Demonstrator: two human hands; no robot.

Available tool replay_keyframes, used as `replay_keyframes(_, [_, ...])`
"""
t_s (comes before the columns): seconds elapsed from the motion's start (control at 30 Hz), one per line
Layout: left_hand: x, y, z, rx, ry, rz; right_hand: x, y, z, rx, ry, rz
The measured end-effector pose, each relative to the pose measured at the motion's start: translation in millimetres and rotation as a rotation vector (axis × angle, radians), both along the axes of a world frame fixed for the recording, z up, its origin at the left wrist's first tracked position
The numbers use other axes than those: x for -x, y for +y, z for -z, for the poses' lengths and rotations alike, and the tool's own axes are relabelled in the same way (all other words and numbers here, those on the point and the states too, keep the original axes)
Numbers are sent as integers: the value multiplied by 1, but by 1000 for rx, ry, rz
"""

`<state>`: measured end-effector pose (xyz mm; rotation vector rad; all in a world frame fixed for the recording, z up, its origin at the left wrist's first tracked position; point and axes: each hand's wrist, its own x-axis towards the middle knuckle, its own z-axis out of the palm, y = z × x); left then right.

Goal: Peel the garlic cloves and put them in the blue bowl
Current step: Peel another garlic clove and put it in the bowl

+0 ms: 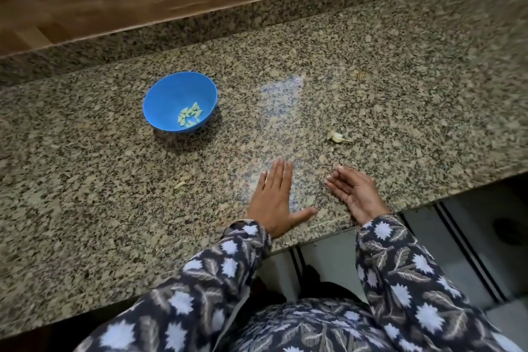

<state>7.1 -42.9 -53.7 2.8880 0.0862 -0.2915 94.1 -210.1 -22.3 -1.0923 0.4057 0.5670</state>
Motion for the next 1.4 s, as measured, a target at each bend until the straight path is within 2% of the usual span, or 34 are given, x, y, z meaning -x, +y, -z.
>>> replay_keyframes(0.17, [-15, 3, 3, 27, -9, -330, 2, 1, 1, 16, -14, 9])
replay_keyframes(0.23, [-15, 10, 3, 103, -36, -365, 3, 1, 2, 0, -19, 14])
replay_keyframes(0.33, [0, 13, 0, 184, -128, -255, 3, 0, 1, -15, -25, 12])
replay_keyframes(0.5, [-15, 4, -2, 225, -133, -36, 3, 0, -1, -5, -16, 0])
replay_keyframes(0.67, [-29, 14, -9, 241, -100, 278, 3, 1, -2, 3, -4, 7])
replay_keyframes(0.77, [-8, 36, -12, 219, -207, 359, 5, 3, 0, 24, -19, 36])
replay_keyframes(0.87, [19, 54, -17, 189, -229, 283, 7, 8, 3, 87, -46, 84])
replay_keyframes(1.1, [66, 92, -16, 26, -350, 286, 17, 32, -5, 92, 31, 64])
replay_keyframes(1.3, [94, 108, -9, -40, -246, -1, 38, 72, -8, -6, 96, -42])
replay_keyframes(1.4, [113, 106, -13, -94, -179, -230, 52, 95, -11, 9, 113, -171])
